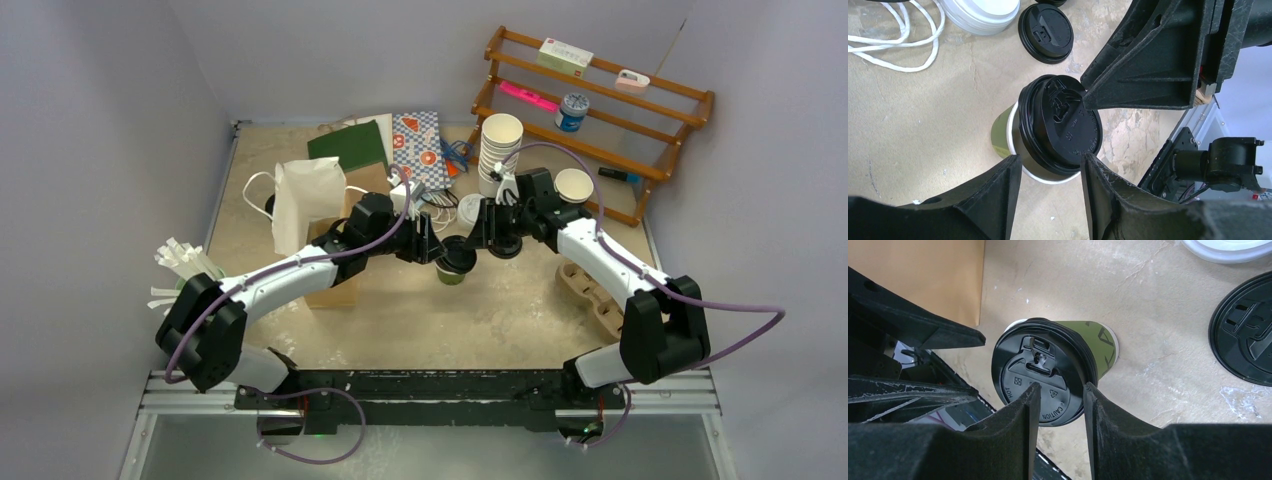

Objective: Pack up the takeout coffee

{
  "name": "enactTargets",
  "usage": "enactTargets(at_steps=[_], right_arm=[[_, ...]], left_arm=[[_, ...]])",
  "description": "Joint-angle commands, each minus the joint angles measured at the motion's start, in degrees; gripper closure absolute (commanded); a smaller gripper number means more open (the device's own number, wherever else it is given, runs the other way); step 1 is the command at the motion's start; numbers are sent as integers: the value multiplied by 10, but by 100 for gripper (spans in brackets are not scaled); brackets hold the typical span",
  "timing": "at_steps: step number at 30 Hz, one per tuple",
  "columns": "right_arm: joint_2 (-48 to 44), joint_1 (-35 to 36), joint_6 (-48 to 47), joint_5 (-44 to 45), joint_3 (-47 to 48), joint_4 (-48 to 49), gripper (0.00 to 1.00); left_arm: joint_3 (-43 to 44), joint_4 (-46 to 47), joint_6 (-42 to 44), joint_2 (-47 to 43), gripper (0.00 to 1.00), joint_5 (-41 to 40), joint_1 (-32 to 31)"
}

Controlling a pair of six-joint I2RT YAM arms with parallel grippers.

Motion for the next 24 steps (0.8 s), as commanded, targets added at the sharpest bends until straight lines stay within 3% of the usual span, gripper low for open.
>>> enactTargets(at_steps=[1, 24], right_arm=[[-6, -2, -4, 6, 20, -9, 61], [-9, -2, -1, -12, 36, -7, 62]], left_arm=[[15, 1, 11, 19, 51, 5, 1], [18, 14, 0, 50, 52, 24, 0]])
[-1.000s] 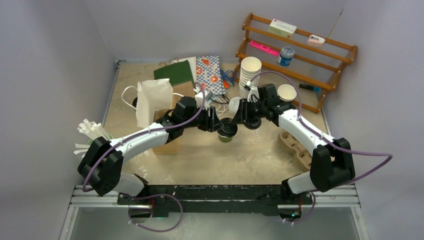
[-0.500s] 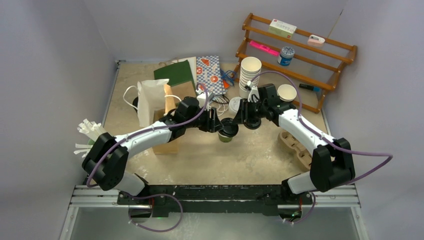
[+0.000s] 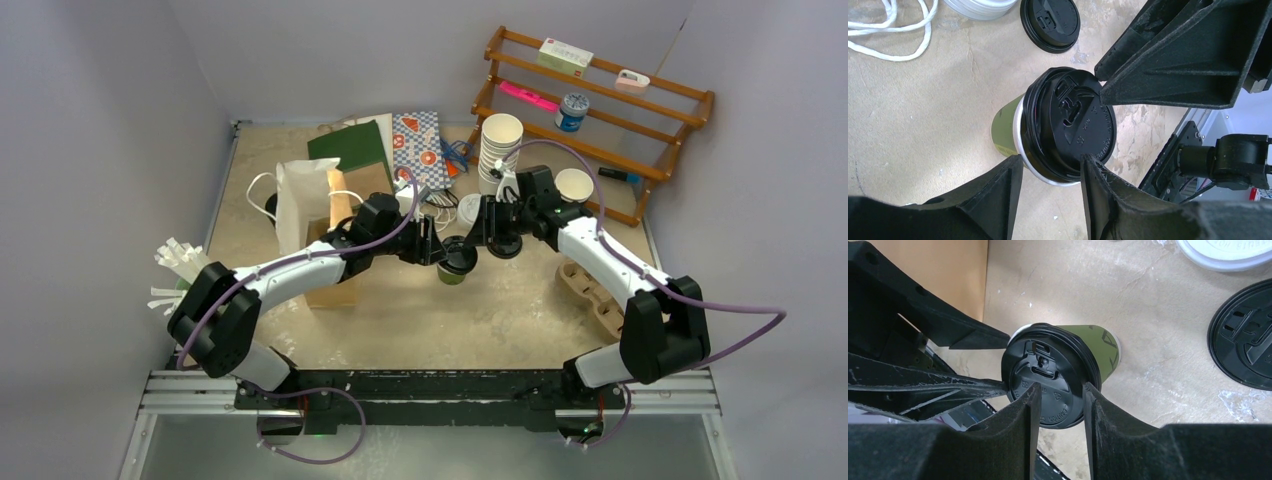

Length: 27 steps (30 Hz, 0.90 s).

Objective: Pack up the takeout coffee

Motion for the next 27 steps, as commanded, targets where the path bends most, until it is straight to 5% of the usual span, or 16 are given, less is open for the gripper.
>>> enactTargets(at_steps=[1, 11, 21, 27], right_arm=[[-9, -1, -2, -13, 31, -6, 62], [-3, -2, -5, -7, 39, -13, 61], [-36, -1, -10, 85, 13, -35, 31], [-38, -2, 14, 44, -23, 4, 36]], left_arm=[[10, 13, 2, 3, 50, 2, 0], [22, -6, 12, -13, 47, -15, 0], [28, -11, 19, -26, 46, -22, 0], [31, -8, 22, -27, 45, -19, 1]])
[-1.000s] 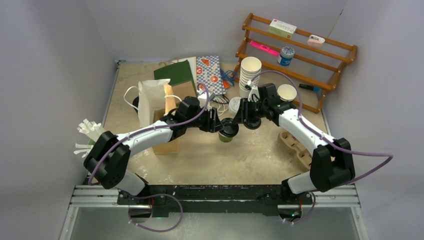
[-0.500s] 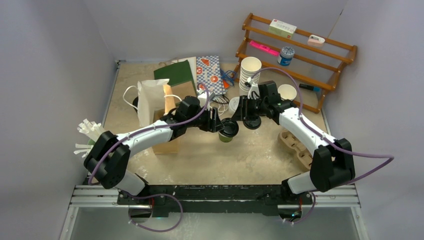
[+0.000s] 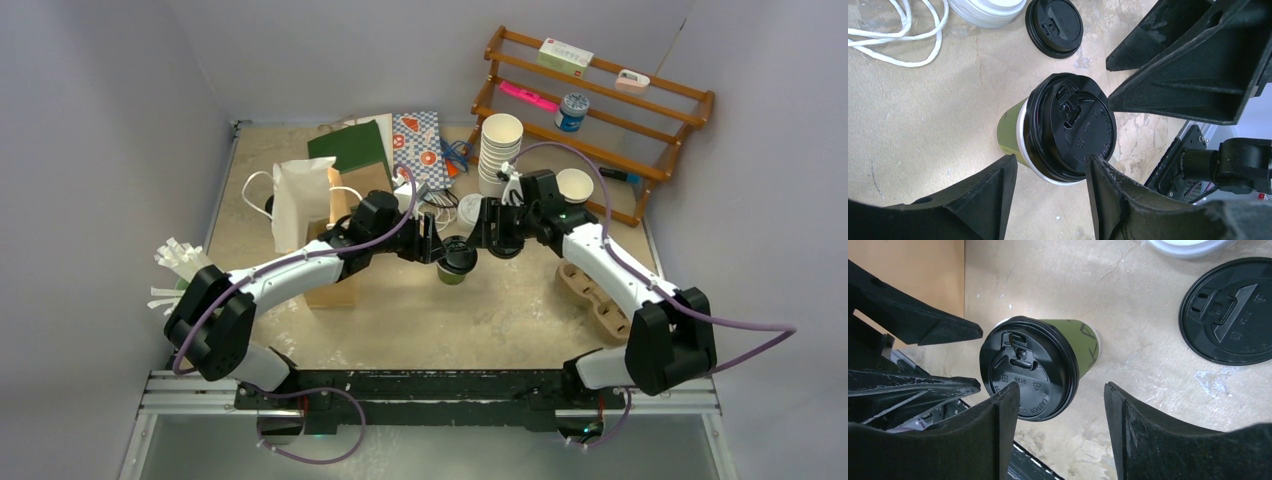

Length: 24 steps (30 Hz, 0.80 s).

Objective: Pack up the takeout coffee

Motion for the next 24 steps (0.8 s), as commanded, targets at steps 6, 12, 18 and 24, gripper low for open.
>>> enactTargets(at_steps=[6, 12, 18, 24], right_arm=[[11, -1, 17, -40, -17, 32, 41], [21, -2, 19, -59, -17, 37, 47], [16, -1, 25, -66, -9, 38, 55], [18, -2, 26, -76, 2, 39, 62]], left_arm=[[23, 8, 15, -16, 44, -8, 1], [22, 11, 14, -8, 45, -2, 2], [24, 14, 14, -8, 45, 0, 2], [23, 13, 14, -10, 45, 0, 2]])
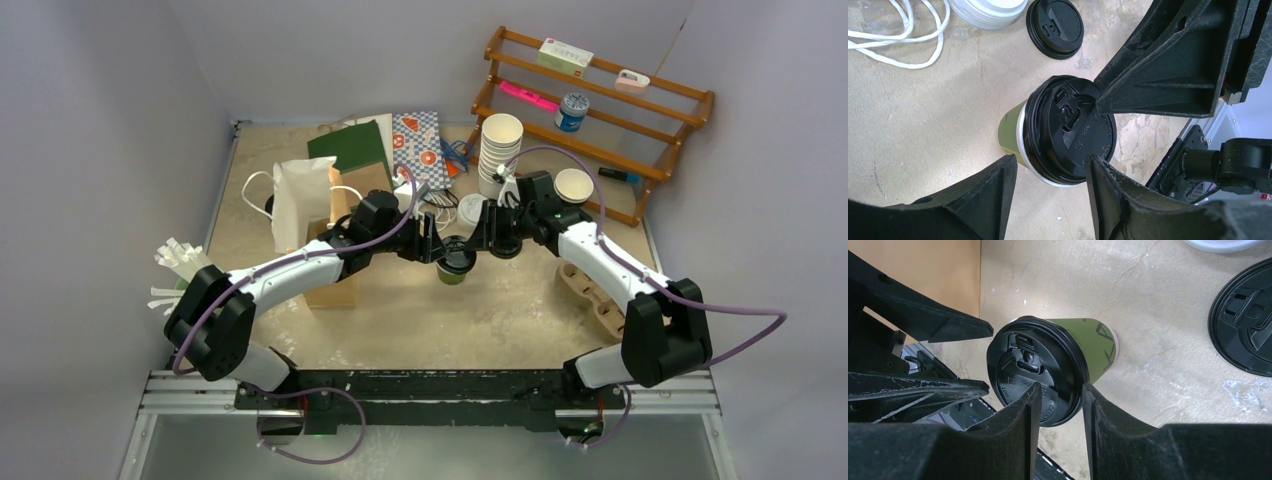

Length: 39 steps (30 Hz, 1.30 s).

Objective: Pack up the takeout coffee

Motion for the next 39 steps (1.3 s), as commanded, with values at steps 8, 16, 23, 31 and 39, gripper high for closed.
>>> enactTargets(at_steps=[8, 16, 23, 31, 39], right_arm=[[-2, -2, 4, -23, 26, 8, 63], [1, -1, -2, -15, 38, 0, 62], [3, -2, -2, -21, 41, 0, 63], [12, -2, 0, -33, 45, 7, 66], [18, -1, -2, -34, 52, 7, 66]], left_arm=[[20, 18, 10, -8, 45, 1, 2], [21, 26, 10, 11, 48, 7, 2], [21, 34, 7, 17, 48, 14, 2], [25, 34, 9, 18, 49, 10, 2], [27, 31, 13, 21, 49, 2, 2]])
